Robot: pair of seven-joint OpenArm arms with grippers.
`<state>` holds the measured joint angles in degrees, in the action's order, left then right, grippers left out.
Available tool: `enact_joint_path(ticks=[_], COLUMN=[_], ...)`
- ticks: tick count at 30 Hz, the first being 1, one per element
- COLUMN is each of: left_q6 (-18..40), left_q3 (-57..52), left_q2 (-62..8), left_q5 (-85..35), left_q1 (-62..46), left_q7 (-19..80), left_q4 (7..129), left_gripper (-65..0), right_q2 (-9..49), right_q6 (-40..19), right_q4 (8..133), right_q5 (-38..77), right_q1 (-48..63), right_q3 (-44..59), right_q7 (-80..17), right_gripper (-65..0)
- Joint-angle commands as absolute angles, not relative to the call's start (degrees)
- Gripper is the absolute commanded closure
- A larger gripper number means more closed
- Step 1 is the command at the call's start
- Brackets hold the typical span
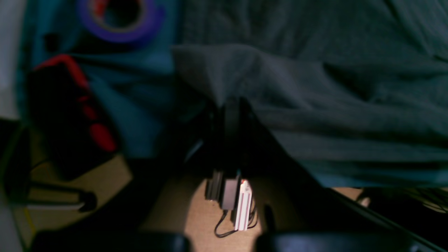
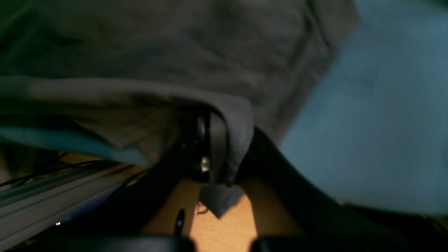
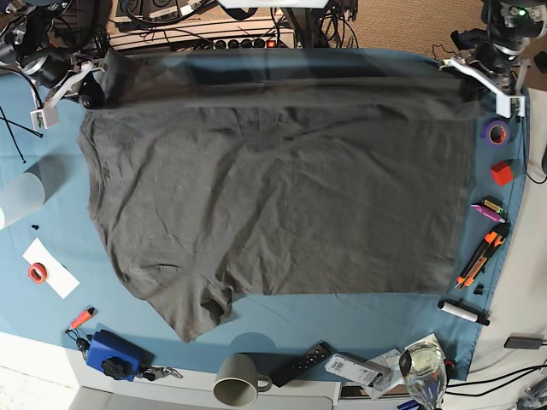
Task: Fold the T-shirt properly
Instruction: 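Lift both shoulder edges and pull them toward the hem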
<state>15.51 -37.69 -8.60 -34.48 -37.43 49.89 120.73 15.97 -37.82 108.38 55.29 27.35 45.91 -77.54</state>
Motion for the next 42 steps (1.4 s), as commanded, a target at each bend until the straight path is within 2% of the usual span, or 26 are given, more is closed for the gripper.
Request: enact_joint_path(ticks=[1,7,23,25,29,36,42], left_q6=[15.5,10.0,10.7,12.3,13.6,13.4,13.3], left_q3=[-37.9,-37.9,-37.9,-37.9,-37.9,-37.6,-31.0], left_q2=[-9.2,-9.2,-9.3,-9.4,-10.2,-11.8,-13.9], left_q5=[-34.0,-29.1,-28.1,-28.1,-28.7,-28.7,-25.3], left_q1=[-37.7,-37.8,-31.6,-30.4,-27.8,-25.1,-24.5], left_q7=[48.4,48.4,45.4,45.3,44.9,43.7,40.8], left_q4=[121.5,121.5,117.8,116.3,115.0,115.0,114.3], left_gripper=[0.0,0.0,0.0,0.0,0.0,0.0,0.0], right_q2=[17.0,17.0,17.0,17.0,17.0,17.0,17.0], right_q6=[-37.2,-36.6,-36.1,-35.9,-35.9,-34.3,-32.4], right_q4=[109.1,109.1,109.1,109.0,109.0,109.0,109.0], right_q5=[55.1,54.6,48.4,48.4,47.6,38.2,30.0], right_q1=[27.5,27.5,22.3,21.8,21.5,17.1,13.5], right_q3=[46.7,49.4,50.3,50.0,47.9,41.8,36.4], right_q7=[-76.0,-75.8,-69.8,-69.1,-67.7,-64.2,-61.9], right_gripper=[0.0,0.0,0.0,0.0,0.0,0.0,0.0])
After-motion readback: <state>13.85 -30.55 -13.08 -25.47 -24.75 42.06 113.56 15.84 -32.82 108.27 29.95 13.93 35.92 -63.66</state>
